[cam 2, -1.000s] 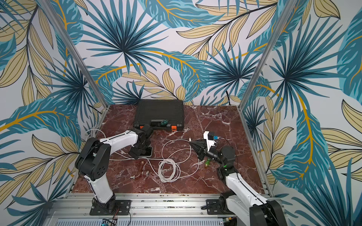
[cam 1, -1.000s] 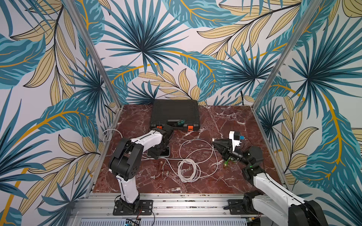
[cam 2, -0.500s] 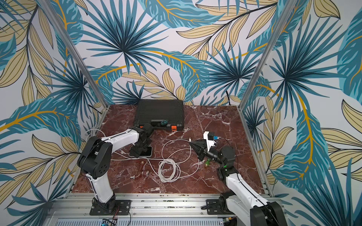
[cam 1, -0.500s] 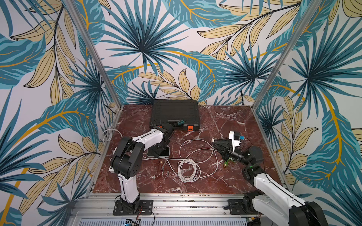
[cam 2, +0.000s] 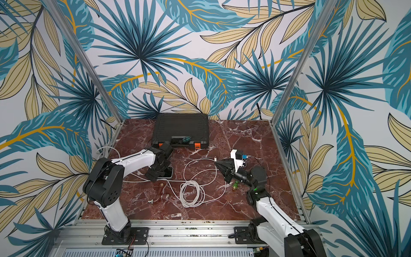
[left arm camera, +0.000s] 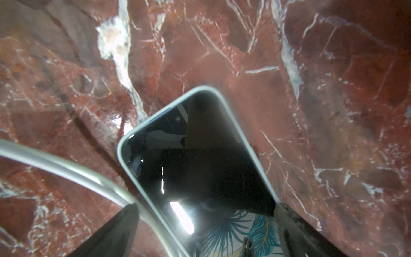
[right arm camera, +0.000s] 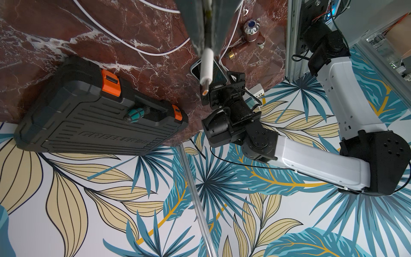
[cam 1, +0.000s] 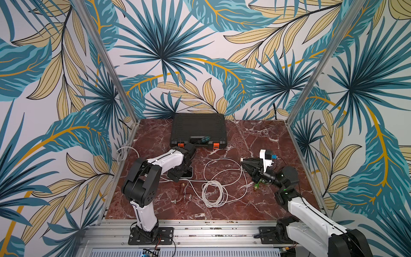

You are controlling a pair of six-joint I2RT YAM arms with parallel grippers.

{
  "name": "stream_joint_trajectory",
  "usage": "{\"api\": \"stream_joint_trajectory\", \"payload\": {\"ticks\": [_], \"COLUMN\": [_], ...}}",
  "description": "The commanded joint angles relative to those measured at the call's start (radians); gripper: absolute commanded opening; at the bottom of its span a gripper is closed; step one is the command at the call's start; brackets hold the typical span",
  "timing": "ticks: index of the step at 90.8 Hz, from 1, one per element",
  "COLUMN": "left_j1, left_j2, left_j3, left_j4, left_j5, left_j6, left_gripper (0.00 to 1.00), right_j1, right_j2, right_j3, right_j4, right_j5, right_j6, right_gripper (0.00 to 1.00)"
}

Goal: Plug the charging cable into the phone
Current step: Pick up the phone at the center of the board.

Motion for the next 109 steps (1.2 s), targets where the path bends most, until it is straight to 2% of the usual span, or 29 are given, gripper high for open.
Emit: {"api": "stream_joint_trajectory", "payload": {"ticks": [1,46,65,76,96,109], "left_j1": [0.005,0.008,0.009,0.008,0.008,0.008], "left_j2": [0.016,0.05,0.105,0.085,-0.018,-0.036], "left_j3": [-0.017,0.086,0.127,0.11,0.071,0.014], "left_j4": [0.039,0.027,0.018,0.012,-0.041,0.008], "left_j5": [0.013,-0.045,-0.029,-0.021,-0.093,-0.05], "left_j6": [-0.007,0.063,0.113,0.119,0.095,0.085], "left_gripper": [1.0,1.0,1.0,1.0,1.0,1.0], "right_j1": [0.008,0.009,0.01,0.01,0.011,0.013], "right_j2": [-0.007,-0.017,-0.026,-0.028,-0.026,-0.021], "right_j3": [-0.011,-0.013,-0.014,-0.017,-0.029,-0.036], "right_j4": [-0.005,-0.02,-0.027,-0.031,-0.019,-0.004], "right_j5": [0.007,0.013,0.018,0.02,0.024,0.025], "right_j6": [-0.012,-0.017,-0.018,-0.02,-0.018,-0.012], "right_gripper": [0.0,0.0,0.0,0.0,0.0,0.0]}}
